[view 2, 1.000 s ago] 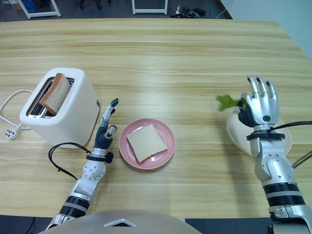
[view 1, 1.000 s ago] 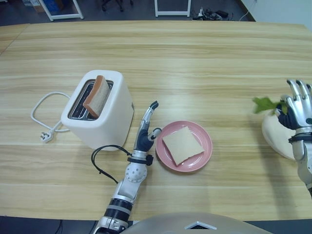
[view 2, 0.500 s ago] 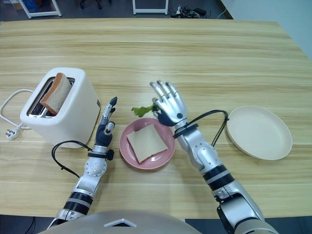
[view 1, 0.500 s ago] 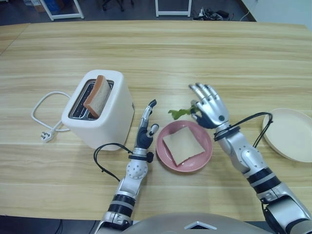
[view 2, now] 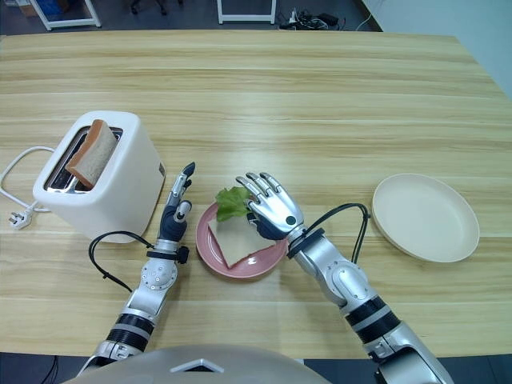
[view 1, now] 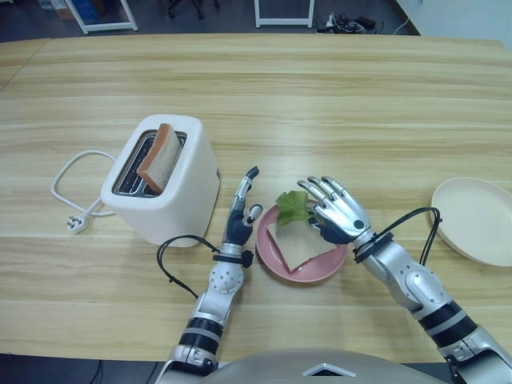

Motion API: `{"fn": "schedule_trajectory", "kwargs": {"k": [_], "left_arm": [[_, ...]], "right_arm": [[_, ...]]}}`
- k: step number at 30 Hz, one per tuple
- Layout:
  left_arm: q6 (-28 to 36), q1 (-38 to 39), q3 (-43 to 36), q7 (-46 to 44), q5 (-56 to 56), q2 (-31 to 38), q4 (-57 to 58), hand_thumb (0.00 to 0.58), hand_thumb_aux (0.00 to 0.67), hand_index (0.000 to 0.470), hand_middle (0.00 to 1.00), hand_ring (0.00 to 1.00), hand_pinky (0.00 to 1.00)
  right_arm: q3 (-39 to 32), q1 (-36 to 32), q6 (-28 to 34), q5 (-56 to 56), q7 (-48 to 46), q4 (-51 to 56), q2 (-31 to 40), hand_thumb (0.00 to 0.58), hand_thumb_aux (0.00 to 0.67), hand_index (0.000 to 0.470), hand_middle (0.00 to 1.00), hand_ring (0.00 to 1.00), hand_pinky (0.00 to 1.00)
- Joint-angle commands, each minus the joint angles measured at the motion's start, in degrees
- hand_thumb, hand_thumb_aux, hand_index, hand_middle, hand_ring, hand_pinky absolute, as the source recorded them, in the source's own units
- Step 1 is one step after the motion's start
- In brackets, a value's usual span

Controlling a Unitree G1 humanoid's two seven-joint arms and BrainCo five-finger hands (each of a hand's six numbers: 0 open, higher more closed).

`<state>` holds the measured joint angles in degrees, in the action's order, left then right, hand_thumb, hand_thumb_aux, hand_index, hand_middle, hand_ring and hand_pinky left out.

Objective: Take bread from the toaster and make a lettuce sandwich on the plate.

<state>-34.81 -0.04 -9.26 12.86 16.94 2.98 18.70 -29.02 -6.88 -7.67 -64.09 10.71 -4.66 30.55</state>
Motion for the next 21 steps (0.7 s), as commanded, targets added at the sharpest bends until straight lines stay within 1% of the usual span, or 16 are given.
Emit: {"fn": "schedule_trajectory", "kwargs": {"k": [1,9,17,18,19,20,21], "left_arm": [[0.2,-0.3,-0.1,-0.1,0.7,0.0,1.5,0.0,0.0,0.0,0.0,0.0,0.0],[0.3,-0.4,-0.4,0.1,1.5,-0.2,2.8,0.0,0.0,0.0,0.0,0.0,0.0],[0.3,-0.6,-0.6,0.5,1.9,-0.3,3.4,0.0,0.0,0.0,0.0,0.0,0.0],[0.3,-0.7,-0.6,0.6,1.9,-0.3,3.5,0.0,0.0,0.0,0.0,0.0,0.0],[0.2,-0.7,-0.6,0.6,2.0,-0.3,3.6,0.0,0.0,0.0,0.0,0.0,0.0],[0.2,-0.7,-0.6,0.6,2.0,-0.3,3.7,0.0,0.0,0.0,0.0,0.0,0.0],[0.2,-0.7,-0.6,0.7,2.1,-0.3,3.8,0.0,0.0,0.0,0.0,0.0,0.0]], "right_arm": [[0.5,2.4,-1.0,0.6,-2.3,-2.6,1.0,0.58,0.67,0.47,0.0,0.0,0.0],[-0.8,5.6,-4.7,0.8,-6.6,-3.0,2.4,0.58,0.67,0.47,0.0,0.0,0.0],[-0.7,6.5,-6.8,1.4,-7.9,-3.2,1.9,0.58,0.67,0.47,0.0,0.0,0.0],[-0.6,6.7,-7.2,1.7,-8.0,-3.5,1.9,0.579,0.646,0.453,0.0,0.0,0.0],[-0.5,6.9,-7.4,1.9,-8.0,-3.7,1.9,0.548,0.512,0.359,0.0,0.0,0.0],[-0.2,7.0,-7.6,2.2,-7.9,-3.9,1.9,0.464,0.37,0.26,0.0,0.0,0.0],[0.2,7.2,-7.7,2.5,-7.9,-4.3,2.1,0.0,0.0,0.0,0.0,0.0,0.0]]}}
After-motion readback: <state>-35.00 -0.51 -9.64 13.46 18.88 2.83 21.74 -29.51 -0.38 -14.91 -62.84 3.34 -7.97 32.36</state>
